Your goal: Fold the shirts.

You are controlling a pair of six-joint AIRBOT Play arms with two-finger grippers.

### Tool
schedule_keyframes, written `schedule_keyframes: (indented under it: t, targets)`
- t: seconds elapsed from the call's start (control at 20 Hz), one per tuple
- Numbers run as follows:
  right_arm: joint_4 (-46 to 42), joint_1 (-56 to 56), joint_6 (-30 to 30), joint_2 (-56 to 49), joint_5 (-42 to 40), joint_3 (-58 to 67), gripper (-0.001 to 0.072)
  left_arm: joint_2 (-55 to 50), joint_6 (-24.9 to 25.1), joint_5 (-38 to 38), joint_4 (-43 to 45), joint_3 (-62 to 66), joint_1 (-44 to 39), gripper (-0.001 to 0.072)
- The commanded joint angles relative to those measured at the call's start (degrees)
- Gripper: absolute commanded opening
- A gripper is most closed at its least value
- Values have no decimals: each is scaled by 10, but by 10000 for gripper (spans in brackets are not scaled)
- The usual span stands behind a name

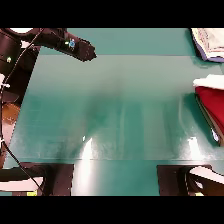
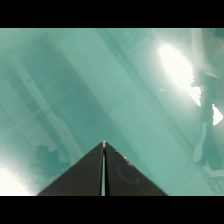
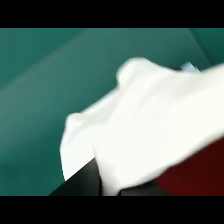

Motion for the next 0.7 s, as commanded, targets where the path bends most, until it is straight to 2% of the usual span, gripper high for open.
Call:
schedule_keyframes:
  t: [0.0, 0.1, 0.15, 0.25, 0.3, 0.45, 0.5, 0.65]
  targets:
    - [-145, -35, 0, 46, 5, -88, 14, 0, 6, -1, 1, 0, 0, 26]
    - [-218, -46, 0, 70, 3, -130, 19, 0, 6, 0, 1, 0, 0, 27]
    - [-246, -53, 0, 79, 1, -148, 62, 0, 6, 0, 1, 0, 0, 27]
    - [-291, -72, 6, 90, 0, -174, 439, 0, 6, 0, 1, 0, 0, 27]
    - [-300, -80, 18, 90, 2, -180, 504, 0, 6, 0, 1, 0, 0, 27]
    - [-290, -101, 47, 91, 5, -182, 511, 0, 7, 0, 1, 0, 0, 27]
    - [-256, -101, 49, 91, 3, -182, 510, 0, 7, 0, 1, 0, 0, 27]
    - [-82, -66, 49, 90, -11, -182, 508, 0, 6, 1, 0, 0, 0, 27]
